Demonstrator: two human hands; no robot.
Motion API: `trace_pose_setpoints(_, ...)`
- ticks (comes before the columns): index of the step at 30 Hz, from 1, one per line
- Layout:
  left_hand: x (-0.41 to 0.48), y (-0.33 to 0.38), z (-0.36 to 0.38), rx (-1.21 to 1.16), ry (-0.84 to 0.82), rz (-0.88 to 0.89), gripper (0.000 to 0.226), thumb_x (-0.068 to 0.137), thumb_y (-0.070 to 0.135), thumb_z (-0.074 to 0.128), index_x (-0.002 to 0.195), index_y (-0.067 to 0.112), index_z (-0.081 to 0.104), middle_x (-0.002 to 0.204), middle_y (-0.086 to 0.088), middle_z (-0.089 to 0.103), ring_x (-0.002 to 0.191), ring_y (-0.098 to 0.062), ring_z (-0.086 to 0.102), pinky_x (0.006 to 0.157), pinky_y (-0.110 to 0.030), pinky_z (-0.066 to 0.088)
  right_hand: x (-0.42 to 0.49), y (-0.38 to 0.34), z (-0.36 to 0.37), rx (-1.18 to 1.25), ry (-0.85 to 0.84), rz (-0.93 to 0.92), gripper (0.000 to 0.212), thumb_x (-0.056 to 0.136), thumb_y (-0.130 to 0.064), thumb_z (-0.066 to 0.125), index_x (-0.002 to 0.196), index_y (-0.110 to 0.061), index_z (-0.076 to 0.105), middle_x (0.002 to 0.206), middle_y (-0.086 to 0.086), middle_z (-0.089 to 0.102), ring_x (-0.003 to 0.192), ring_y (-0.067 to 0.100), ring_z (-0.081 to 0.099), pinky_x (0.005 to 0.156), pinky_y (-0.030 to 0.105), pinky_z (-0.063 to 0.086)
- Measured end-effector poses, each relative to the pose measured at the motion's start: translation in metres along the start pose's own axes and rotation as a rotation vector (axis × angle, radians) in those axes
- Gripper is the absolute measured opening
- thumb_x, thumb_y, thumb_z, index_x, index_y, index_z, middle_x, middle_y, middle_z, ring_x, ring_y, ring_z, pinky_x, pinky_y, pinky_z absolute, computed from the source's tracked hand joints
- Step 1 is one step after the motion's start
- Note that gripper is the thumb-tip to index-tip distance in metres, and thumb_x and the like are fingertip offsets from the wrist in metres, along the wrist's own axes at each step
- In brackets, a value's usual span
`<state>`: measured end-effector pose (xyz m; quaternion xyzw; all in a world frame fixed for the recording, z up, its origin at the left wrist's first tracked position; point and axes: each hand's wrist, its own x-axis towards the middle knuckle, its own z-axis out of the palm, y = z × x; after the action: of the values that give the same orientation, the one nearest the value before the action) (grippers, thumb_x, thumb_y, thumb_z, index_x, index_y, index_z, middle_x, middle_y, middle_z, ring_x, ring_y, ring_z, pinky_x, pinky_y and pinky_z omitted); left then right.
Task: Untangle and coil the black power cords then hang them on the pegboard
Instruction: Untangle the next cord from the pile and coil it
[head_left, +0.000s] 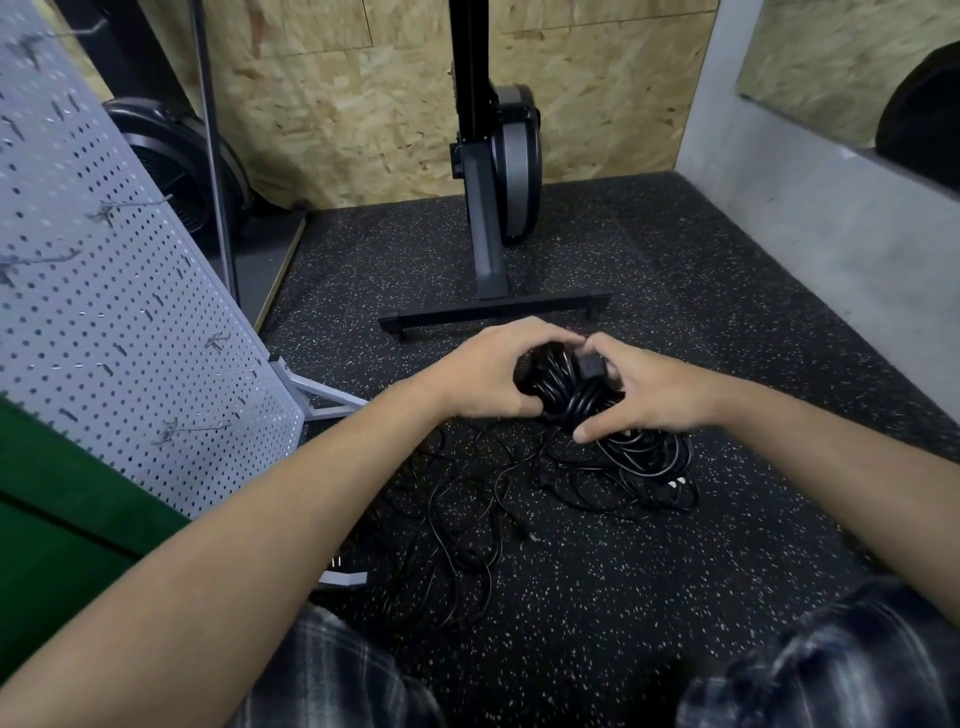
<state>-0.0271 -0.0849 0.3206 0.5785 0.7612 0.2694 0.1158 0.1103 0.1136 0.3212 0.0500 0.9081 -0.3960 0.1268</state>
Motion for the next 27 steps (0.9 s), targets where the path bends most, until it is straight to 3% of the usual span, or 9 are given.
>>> trace_pose_setpoints(2,-0.003,-0.007,0.001,0.003,0.029,-0.030,0.063,0.073,0.023,0.088,0.132,0.025,0.065,0.126,0.010,0.066,0.119,-0.007,0.060,0.108,-0.038,0.047,-0.002,0.003,-0.003,0.019,0.014,-0.001,0.073,0.073,-0.026,0.096,0.128,-0.033,0.048,0.117,-0.002,0.074,0.111,0.017,0.071,0.103,0.043,0.054)
trace_pose_setpoints(5,-0.007,-0.010,0.007,-0.002,0.058,-0.050,0.049,0.073,0.032,0.090,0.116,0.025,0.068,0.112,0.011,0.068,0.107,-0.009,0.063,0.098,-0.041,0.051,-0.002,0.004,-0.006,0.040,0.030,-0.006,0.071,0.070,-0.027,0.097,0.123,-0.040,0.053,0.120,-0.002,0.073,0.112,0.016,0.070,0.105,0.046,0.053)
trace_pose_setpoints(11,-0.007,-0.003,0.006,0.146,0.058,-0.013,0.076,0.063,0.053,0.091,0.123,0.029,0.051,0.115,0.015,0.057,0.104,-0.012,0.060,0.089,-0.041,0.053,-0.006,0.003,-0.013,0.213,0.051,-0.021,0.068,0.070,-0.014,0.096,0.122,-0.038,0.058,0.111,0.006,0.077,0.102,0.024,0.076,0.088,0.051,0.063)
trace_pose_setpoints(17,-0.011,-0.009,0.010,0.189,0.084,0.029,0.055,0.070,0.047,0.092,0.108,0.018,0.063,0.099,0.007,0.066,0.090,-0.015,0.064,0.079,-0.043,0.054,-0.006,0.006,-0.009,0.193,0.006,-0.010,0.071,0.074,-0.017,0.094,0.129,-0.034,0.052,0.117,-0.001,0.076,0.110,0.019,0.073,0.095,0.046,0.060)
trace_pose_setpoints(19,-0.012,-0.010,0.010,0.226,0.063,0.013,0.048,0.075,0.046,0.089,0.105,0.018,0.065,0.095,0.007,0.068,0.086,-0.015,0.065,0.077,-0.041,0.054,-0.006,0.007,-0.008,0.173,-0.009,-0.010,0.070,0.077,-0.020,0.093,0.130,-0.034,0.050,0.117,-0.006,0.076,0.110,0.013,0.072,0.096,0.038,0.056)
trace_pose_setpoints(21,-0.013,-0.009,0.007,0.246,0.076,-0.013,0.033,0.081,0.033,0.082,0.105,0.016,0.067,0.093,0.006,0.070,0.084,-0.016,0.066,0.078,-0.040,0.055,-0.007,0.005,-0.007,0.179,-0.021,-0.004,0.067,0.081,-0.021,0.090,0.133,-0.035,0.050,0.116,-0.009,0.077,0.109,0.007,0.072,0.094,0.031,0.054)
trace_pose_setpoints(24,-0.013,-0.011,-0.004,0.174,0.109,-0.056,0.026,0.082,0.011,0.075,0.107,0.018,0.069,0.093,0.008,0.073,0.086,-0.009,0.067,0.079,-0.037,0.056,0.000,0.004,-0.001,0.184,-0.018,0.005,0.070,0.080,-0.028,0.090,0.137,-0.038,0.050,0.118,-0.009,0.076,0.111,0.008,0.071,0.102,0.035,0.054)
trace_pose_setpoints(27,-0.020,-0.014,-0.004,0.160,0.066,-0.044,0.029,0.086,0.009,0.072,0.110,0.023,0.065,0.100,0.009,0.066,0.092,-0.010,0.063,0.084,-0.037,0.054,0.008,0.004,0.006,0.122,-0.006,0.000,0.076,0.076,-0.039,0.092,0.138,-0.046,0.049,0.118,-0.008,0.074,0.118,0.005,0.066,0.112,0.039,0.047)
